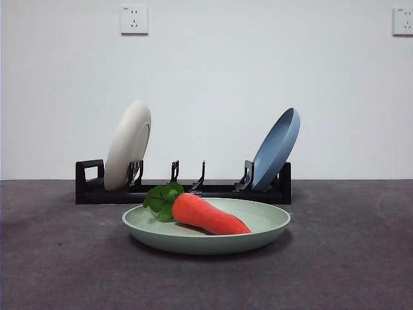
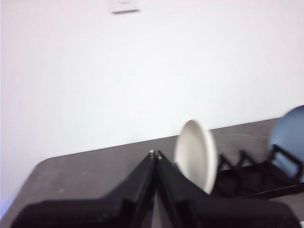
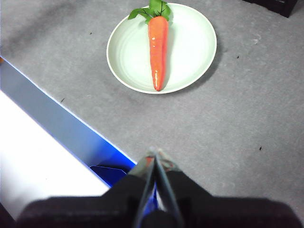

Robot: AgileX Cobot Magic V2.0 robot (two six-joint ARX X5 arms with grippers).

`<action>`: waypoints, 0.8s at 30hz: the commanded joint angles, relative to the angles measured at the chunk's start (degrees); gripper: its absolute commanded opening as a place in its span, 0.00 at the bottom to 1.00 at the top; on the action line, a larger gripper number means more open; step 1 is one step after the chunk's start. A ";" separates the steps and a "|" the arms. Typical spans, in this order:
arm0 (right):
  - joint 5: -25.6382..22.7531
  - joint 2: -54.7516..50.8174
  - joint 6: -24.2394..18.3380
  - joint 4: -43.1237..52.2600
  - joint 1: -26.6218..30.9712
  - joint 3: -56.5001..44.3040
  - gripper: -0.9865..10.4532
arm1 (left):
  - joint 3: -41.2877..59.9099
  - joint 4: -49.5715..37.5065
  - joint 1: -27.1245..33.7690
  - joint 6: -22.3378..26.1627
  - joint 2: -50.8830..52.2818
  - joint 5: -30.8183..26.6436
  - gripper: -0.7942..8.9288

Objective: Take the green plate from the plate rack,put the plate on the table,take the carrot from the table,put the carrot in the plate

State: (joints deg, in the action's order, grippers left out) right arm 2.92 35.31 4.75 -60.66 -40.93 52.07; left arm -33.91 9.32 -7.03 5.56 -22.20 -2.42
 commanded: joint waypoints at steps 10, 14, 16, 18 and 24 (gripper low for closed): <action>-0.11 -0.09 0.48 0.13 -0.13 -0.26 0.09 | 23.76 -1.99 9.42 -1.33 16.74 7.37 0.08; -0.11 -0.09 0.48 0.13 -0.13 -0.26 0.09 | 27.19 -1.99 10.36 -1.51 18.56 7.41 0.08; -0.11 -0.09 0.48 0.13 -0.13 -0.26 0.09 | 28.74 -1.95 10.54 -1.55 19.19 7.45 0.08; -0.11 -0.09 0.48 0.13 -0.13 -0.26 0.09 | 29.99 -1.95 10.54 -1.55 19.41 7.43 0.08; -0.09 -0.09 0.48 0.13 -0.13 -0.26 0.09 | 33.22 -1.97 10.51 -3.28 19.41 7.48 0.08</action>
State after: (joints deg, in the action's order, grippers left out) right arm 2.92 35.31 4.75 -60.66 -40.93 52.07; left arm -1.65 7.92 3.33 3.40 -2.98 5.02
